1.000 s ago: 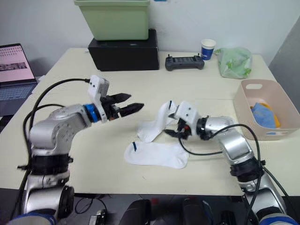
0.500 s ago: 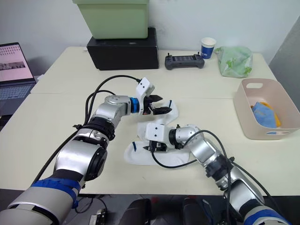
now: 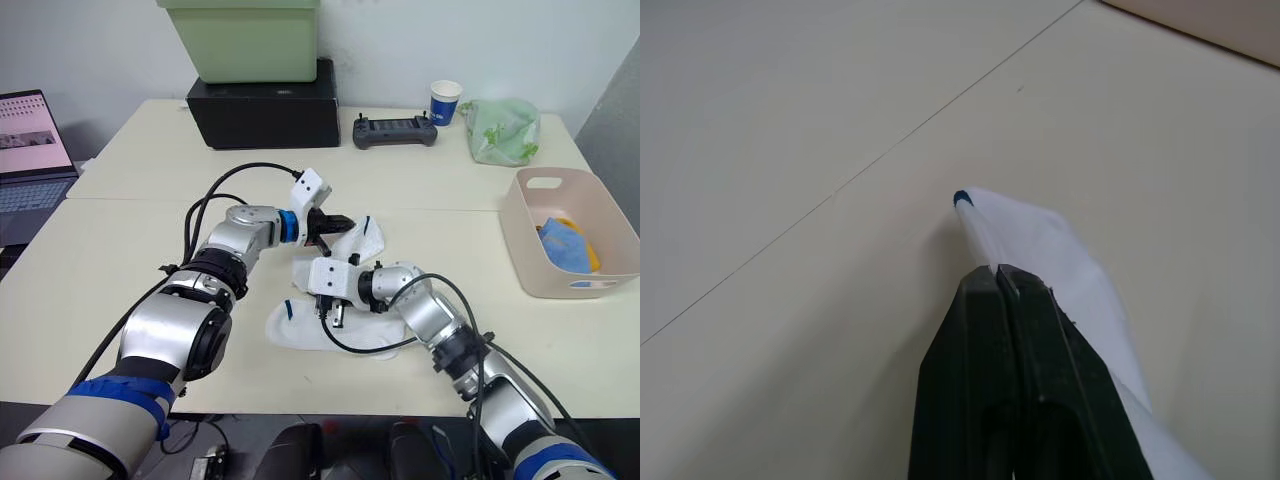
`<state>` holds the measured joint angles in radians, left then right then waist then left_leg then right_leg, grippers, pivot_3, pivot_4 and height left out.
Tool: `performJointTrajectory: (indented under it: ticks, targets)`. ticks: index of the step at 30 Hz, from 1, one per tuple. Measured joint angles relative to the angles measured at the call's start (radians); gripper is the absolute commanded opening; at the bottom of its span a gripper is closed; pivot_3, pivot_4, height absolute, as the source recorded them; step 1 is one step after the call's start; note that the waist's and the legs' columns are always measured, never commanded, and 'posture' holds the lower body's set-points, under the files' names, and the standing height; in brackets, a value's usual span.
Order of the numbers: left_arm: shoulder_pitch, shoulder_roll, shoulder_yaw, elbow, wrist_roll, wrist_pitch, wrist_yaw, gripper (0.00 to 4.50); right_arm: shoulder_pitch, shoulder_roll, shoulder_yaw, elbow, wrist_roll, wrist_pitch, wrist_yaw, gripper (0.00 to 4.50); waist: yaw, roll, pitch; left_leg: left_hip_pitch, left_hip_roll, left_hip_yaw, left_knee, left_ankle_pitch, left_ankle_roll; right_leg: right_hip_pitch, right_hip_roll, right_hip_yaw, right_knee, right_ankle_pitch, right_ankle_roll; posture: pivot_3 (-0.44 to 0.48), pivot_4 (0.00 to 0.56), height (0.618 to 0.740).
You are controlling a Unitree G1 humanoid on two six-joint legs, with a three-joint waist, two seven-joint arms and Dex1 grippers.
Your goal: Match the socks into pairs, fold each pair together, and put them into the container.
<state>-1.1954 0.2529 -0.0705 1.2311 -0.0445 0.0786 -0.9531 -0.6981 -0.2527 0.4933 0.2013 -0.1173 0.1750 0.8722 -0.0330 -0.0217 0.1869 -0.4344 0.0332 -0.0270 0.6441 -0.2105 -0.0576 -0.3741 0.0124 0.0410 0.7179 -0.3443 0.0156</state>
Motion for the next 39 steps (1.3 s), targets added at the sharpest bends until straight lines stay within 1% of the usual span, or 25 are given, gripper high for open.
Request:
performJointTrajectory:
  ticks: [6,10,13,15,17,19,21,22,24,25,27,30,32,34,35,36,37,38,39]
  targets:
    - [0.004,0.043,0.052,-0.003,-0.014,0.031,-0.002,0.05,0.015,-0.036,-0.063,-0.1,0.077,0.017,0.055,0.0,0.0,0.0,0.0,0.0,0.0,0.0,0.0,0.0,0.0,0.0,0.0,0.0,0.0,0.0,0.0,0.0,0.15,0.74]
    - [0.021,0.054,0.1,-0.017,-0.038,0.077,-0.013,0.05,0.019,-0.091,-0.084,-0.147,0.114,-0.001,0.114,0.0,0.001,0.0,0.0,0.0,-0.001,0.0,0.0,0.0,0.0,0.0,0.0,-0.001,0.0,0.0,0.0,0.0,0.15,0.74]
    - [0.056,0.067,0.117,-0.067,-0.046,0.119,-0.003,0.05,0.032,-0.135,-0.092,-0.173,0.143,-0.051,0.155,0.0,0.0,0.0,0.0,0.0,0.0,0.0,0.0,0.0,0.0,0.0,0.0,0.0,0.0,0.0,0.0,0.0,0.15,0.74]
    - [0.109,0.093,0.135,-0.175,-0.071,0.199,0.01,0.05,0.056,-0.168,-0.132,-0.199,0.19,-0.071,0.185,0.0,-0.002,0.0,0.0,0.0,0.001,-0.001,0.0,0.0,0.0,0.0,-0.001,0.0,0.0,0.0,0.0,0.0,0.15,0.74]
    - [0.208,0.124,0.175,-0.389,-0.119,0.331,0.039,0.05,0.072,-0.226,-0.195,-0.211,0.239,-0.098,0.22,0.0,-0.004,0.0,0.0,0.0,0.008,-0.001,0.0,0.0,0.0,0.001,-0.002,0.0,0.0,0.0,0.0,0.0,0.15,0.74]
    - [0.31,0.137,0.214,-0.594,-0.169,0.457,0.09,0.05,0.086,-0.286,-0.25,-0.208,0.258,-0.138,0.244,0.0,-0.001,0.0,0.0,0.0,0.008,-0.002,0.001,0.0,0.0,0.002,-0.002,0.001,0.0,0.0,0.0,0.0,0.15,0.74]
    - [0.391,0.123,0.244,-0.768,-0.225,0.571,0.137,0.05,0.105,-0.317,-0.275,-0.194,0.259,-0.179,0.263,0.0,0.001,0.0,0.0,0.001,0.009,-0.002,0.001,0.0,0.0,0.003,-0.002,0.001,0.0,0.0,0.0,0.0,0.15,0.74]
    - [0.447,0.104,0.253,-0.895,-0.252,0.638,0.174,0.05,0.124,-0.33,-0.278,-0.188,0.262,-0.2,0.279,0.0,0.001,0.0,0.0,0.001,0.009,-0.002,0.001,0.0,0.0,0.004,-0.002,0.002,0.0,0.0,0.0,0.0,0.15,0.74]
    - [0.559,0.078,0.234,-1.103,-0.275,0.713,0.228,0.05,0.16,-0.334,-0.277,-0.173,0.273,-0.214,0.305,0.0,0.002,0.0,0.0,0.002,0.009,-0.002,0.001,0.0,0.0,0.004,-0.002,0.003,-0.001,0.0,0.0,0.0,0.15,0.74]
    - [0.607,0.063,0.224,-1.173,-0.285,0.739,0.253,0.05,0.176,-0.333,-0.276,-0.166,0.28,-0.214,0.313,0.0,0.002,0.0,0.0,0.002,0.009,-0.002,0.001,0.0,0.0,0.004,-0.002,0.003,-0.001,0.0,0.0,0.0,0.15,0.74]
    - [0.665,0.029,0.212,-1.243,-0.294,0.765,0.301,0.05,0.197,-0.332,-0.274,-0.159,0.29,-0.215,0.325,0.0,0.003,0.0,0.0,0.002,0.009,-0.002,0.001,0.0,0.0,0.004,-0.001,0.003,0.0,0.0,0.0,0.0,0.15,0.74]
    - [0.681,0.024,0.213,-1.28,-0.294,0.732,0.348,0.62,0.224,-0.331,-0.275,-0.16,0.297,-0.219,0.322,0.64,0.004,0.0,0.0,0.002,0.01,0.0,0.001,-0.001,0.002,0.005,0.0,0.002,0.0,0.0,0.0,0.0,0.15,0.74]
    - [0.681,0.045,0.203,-1.282,-0.289,0.693,0.347,1.26,0.239,-0.336,-0.279,-0.165,0.299,-0.206,0.317,1.33,0.002,0.0,0.0,0.002,0.01,0.001,0.001,-0.001,0.002,0.005,0.001,0.003,0.0,0.0,0.0,0.0,0.15,0.74]
    - [0.681,0.085,0.176,-1.274,-0.278,0.639,0.318,1.91,0.258,-0.356,-0.284,-0.177,0.299,-0.2,0.315,2.02,0.003,0.0,0.0,0.002,0.01,0.001,0.001,0.0,0.0,0.004,0.001,0.003,-0.001,0.0,0.0,0.0,0.15,0.74]
    - [0.668,0.118,0.137,-1.238,-0.256,0.571,0.278,2.27,0.292,-0.382,-0.31,-0.207,0.308,-0.175,0.304,2.41,0.005,0.0,0.0,0.002,0.01,0.002,0.0,0.0,0.0,0.005,0.001,0.002,-0.001,0.0,0.0,0.0,0.15,0.74]
    - [0.658,0.138,0.123,-1.208,-0.242,0.526,0.252,2.63,0.314,-0.4,-0.332,-0.221,0.315,-0.152,0.296,2.78,0.007,0.0,0.0,0.002,0.01,0.002,0.0,0.0,0.0,0.005,0.001,0.002,-0.002,0.0,0.0,0.0,0.15,0.74]
    - [0.634,0.156,0.107,-1.149,-0.223,0.466,0.222,2.87,0.347,-0.421,-0.367,-0.248,0.333,-0.111,0.275,3.05,0.012,0.0,0.0,0.002,0.009,0.002,0.0,0.0,0.0,0.005,0.001,0.001,-0.002,0.0,0.0,0.0,0.15,0.74]
    - [0.579,0.171,0.085,-1.034,-0.192,0.38,0.19,3.25,0.396,-0.438,-0.423,-0.302,0.369,-0.013,0.229,3.44,0.021,0.0,0.0,0.002,0.009,0.002,0.001,0.0,0.0,0.006,0.001,0.001,-0.002,0.0,0.0,0.0,0.15,0.74]
    - [0.537,0.178,0.071,-0.956,-0.167,0.32,0.173,3.58,0.422,-0.44,-0.457,-0.347,0.398,0.072,0.188,3.45,0.024,0.0,0.0,0.002,0.009,0.003,0.001,0.0,0.001,0.005,0.002,0.002,-0.002,0.0,0.0,0.0,0.15,0.74]
